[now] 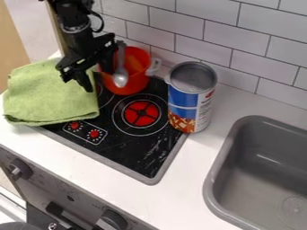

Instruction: Move the orange pot below the left burner

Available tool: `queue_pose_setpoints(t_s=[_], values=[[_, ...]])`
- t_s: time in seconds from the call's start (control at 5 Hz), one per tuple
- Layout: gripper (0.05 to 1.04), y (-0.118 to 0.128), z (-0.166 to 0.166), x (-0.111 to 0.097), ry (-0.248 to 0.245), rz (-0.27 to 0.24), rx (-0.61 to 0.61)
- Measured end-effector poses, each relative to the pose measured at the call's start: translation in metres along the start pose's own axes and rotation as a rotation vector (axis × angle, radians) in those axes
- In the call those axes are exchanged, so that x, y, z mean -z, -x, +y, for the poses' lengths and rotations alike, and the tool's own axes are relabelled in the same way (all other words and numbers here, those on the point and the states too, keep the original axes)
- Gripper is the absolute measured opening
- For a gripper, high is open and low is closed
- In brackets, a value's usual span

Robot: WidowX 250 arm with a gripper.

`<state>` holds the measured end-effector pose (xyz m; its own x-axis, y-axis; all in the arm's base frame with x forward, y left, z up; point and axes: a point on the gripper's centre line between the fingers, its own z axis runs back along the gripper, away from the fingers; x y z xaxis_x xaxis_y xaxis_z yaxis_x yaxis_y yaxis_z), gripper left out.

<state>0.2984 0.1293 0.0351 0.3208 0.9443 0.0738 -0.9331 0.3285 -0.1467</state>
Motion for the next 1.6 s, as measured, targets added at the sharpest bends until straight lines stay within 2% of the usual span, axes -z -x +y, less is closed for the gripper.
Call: queue_pose_setpoints(t_s=[0.2,0.4,0.6,1.0,1.2,1.4,1.6], values=[[0.291,0.004,0.001,0.005,0.003,-0.011,-0.004],[0.112,0.004,0.001,0.005,0.007,-0.012,-0.004],[0.055,0.005,0.001,0.005,0.005,-0.005,0.003],[0.054,0.008,0.008,-0.001,-0.021,0.050,0.020],[0.055,0.005,0.007,-0.017,0.023,0.008,0.037],[0.055,0.010,0.013,-0.018,0.009,0.022,0.062],[0.054,0.016,0.020,-0.032,0.010,0.024,0.096]])
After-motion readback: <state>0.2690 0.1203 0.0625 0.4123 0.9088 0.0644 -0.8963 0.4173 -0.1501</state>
